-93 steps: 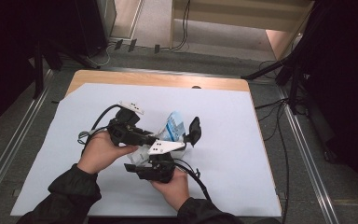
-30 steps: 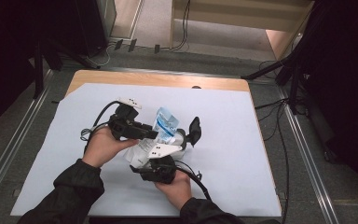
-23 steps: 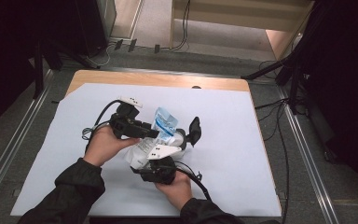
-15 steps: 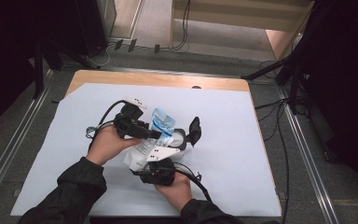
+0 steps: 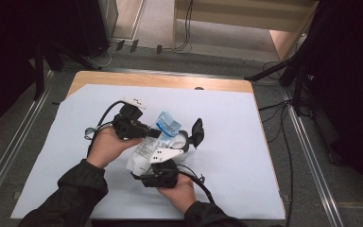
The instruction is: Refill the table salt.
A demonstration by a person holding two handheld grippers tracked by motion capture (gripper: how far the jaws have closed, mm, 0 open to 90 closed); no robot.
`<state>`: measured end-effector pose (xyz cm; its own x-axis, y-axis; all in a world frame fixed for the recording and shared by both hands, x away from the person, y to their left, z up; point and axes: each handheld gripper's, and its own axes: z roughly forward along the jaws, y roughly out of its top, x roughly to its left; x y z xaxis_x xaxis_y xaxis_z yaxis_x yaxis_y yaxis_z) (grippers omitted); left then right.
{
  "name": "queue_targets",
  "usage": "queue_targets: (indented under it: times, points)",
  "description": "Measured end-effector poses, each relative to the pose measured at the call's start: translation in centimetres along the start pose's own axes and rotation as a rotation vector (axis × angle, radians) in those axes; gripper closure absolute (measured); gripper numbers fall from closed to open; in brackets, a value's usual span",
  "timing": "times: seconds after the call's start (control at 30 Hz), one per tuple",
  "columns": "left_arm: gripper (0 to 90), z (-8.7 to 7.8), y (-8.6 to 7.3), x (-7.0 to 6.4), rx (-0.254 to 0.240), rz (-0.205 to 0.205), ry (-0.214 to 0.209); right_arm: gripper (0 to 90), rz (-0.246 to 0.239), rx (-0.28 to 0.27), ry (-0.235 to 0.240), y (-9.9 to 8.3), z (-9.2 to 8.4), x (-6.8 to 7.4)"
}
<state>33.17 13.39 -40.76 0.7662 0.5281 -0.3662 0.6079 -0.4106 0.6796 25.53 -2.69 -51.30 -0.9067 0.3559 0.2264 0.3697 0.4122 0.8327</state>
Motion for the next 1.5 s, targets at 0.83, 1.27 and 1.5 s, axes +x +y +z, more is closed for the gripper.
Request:
queue_targets:
  times: [0.83, 1.27, 1.5]
  points:
    - [90.0, -3.7, -0.3, 0.2, -0.1, 0.004, 0.015, 43.0, 0.033, 0.005, -0.011, 0.1, -0.9, -0.4]
    - [90.0, -5.2, -0.7, 0.8, -0.139, 0.015, 0.039, 43.6, 0.078, -0.004, 0.012, 0.8, -2.3, -1.0]
    - [89.8, -5.8, -0.9, 1.4, -0.149, 0.005, 0.069, 44.4, 0.085, 0.0, 0.022, 1.1, -3.4, -1.1]
